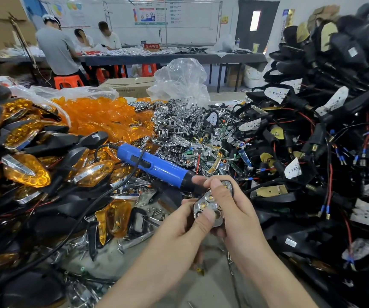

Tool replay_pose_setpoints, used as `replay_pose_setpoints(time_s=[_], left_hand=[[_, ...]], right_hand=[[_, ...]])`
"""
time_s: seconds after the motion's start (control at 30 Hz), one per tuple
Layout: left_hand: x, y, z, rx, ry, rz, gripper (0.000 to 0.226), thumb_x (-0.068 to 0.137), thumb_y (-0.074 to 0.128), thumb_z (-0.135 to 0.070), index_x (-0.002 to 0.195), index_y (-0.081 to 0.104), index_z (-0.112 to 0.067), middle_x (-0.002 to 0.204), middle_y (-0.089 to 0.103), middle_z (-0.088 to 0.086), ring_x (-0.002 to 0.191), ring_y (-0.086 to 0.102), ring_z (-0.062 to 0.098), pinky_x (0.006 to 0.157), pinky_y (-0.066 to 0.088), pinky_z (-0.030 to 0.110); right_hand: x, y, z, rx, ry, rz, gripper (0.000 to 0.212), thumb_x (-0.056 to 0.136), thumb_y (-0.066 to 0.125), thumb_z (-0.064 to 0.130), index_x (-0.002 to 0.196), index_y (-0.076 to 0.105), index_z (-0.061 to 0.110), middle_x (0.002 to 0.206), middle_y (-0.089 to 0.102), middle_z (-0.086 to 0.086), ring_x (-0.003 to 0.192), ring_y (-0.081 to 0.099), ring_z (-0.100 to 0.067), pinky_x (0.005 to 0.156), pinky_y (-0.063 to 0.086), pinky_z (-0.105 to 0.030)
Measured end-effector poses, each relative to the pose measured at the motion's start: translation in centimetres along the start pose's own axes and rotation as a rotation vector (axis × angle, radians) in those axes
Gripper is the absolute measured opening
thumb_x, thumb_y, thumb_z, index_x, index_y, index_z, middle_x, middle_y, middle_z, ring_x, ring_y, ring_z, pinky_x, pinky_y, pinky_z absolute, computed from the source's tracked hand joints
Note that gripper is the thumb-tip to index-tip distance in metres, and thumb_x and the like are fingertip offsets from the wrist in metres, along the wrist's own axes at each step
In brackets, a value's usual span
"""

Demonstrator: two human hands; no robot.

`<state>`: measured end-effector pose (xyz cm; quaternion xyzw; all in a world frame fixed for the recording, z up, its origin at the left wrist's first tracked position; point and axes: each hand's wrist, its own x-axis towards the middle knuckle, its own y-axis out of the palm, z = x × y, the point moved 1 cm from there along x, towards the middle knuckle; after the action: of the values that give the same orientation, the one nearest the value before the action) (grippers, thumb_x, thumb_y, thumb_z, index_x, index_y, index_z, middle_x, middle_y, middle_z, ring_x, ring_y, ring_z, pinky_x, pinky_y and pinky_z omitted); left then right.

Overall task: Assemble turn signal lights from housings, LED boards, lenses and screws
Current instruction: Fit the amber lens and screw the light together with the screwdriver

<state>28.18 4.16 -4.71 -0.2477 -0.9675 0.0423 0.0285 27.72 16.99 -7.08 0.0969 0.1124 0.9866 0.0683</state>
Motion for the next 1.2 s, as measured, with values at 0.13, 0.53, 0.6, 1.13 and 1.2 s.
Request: replay_pose_setpoints(time_s=[0.13, 0.53, 0.6, 1.13, 1.2], left_hand=[[0.1, 0.1, 0.6, 0.004, -0.058, 0.001, 0.015, 0.101, 0.051, -0.027, 0.11, 0.057, -0.017, 0.054, 0.057, -0.01, 0.044, 0.049, 0.005, 0.047, 0.04, 0.018], [0.1, 0.5, 0.3, -0.094, -0.08, -0.014, 0.017, 0.099, 0.055, -0.021, 0.114, 0.061, -0.025, 0.058, 0.059, -0.01, 0.049, 0.048, 0.008, 0.049, 0.039, 0.018], [0.1, 0.4, 0.4, -0.109, -0.115, -0.023, 0.024, 0.095, 0.054, -0.034, 0.107, 0.064, -0.016, 0.057, 0.058, -0.004, 0.05, 0.049, 0.014, 0.05, 0.04, 0.022], [0.1, 1.2, 1.2, -0.028, -0.112, -0.171, 0.019, 0.104, 0.048, -0.022, 0.108, 0.067, -0.026, 0.063, 0.052, -0.009, 0.056, 0.05, 0.009, 0.057, 0.042, 0.027], [0.1, 1.3, 1.3, -0.005, -0.095, -0.173, 0.018, 0.104, 0.048, -0.023, 0.11, 0.066, -0.026, 0.064, 0.054, -0.016, 0.062, 0.049, 0.008, 0.064, 0.042, 0.026]], right_hand=[[0.0, 0.1, -0.1, 0.027, 0.023, 0.002, 0.02, 0.095, 0.059, 0.046, 0.088, 0.071, 0.032, 0.105, 0.077, 0.0, 0.097, 0.075, -0.028, 0.079, 0.059, -0.041], [-0.6, -0.1, 0.6, 0.022, -0.029, 0.015, 0.019, 0.097, 0.054, 0.038, 0.089, 0.067, 0.025, 0.092, 0.075, -0.006, 0.082, 0.073, -0.018, 0.058, 0.053, -0.02], [-0.5, -0.1, 0.6, 0.037, -0.027, 0.01, 0.019, 0.096, 0.055, 0.039, 0.088, 0.068, 0.027, 0.088, 0.075, -0.004, 0.086, 0.074, -0.024, 0.059, 0.058, -0.033], [-0.6, 0.5, -0.2, -0.066, -0.144, -0.103, 0.03, 0.101, 0.042, 0.037, 0.085, 0.065, 0.03, 0.087, 0.072, -0.002, 0.096, 0.075, -0.024, 0.079, 0.058, -0.031], [-0.6, 0.5, -0.3, -0.102, -0.162, -0.12, 0.031, 0.103, 0.041, 0.035, 0.082, 0.064, 0.03, 0.087, 0.072, -0.002, 0.096, 0.076, -0.023, 0.085, 0.057, -0.037]])
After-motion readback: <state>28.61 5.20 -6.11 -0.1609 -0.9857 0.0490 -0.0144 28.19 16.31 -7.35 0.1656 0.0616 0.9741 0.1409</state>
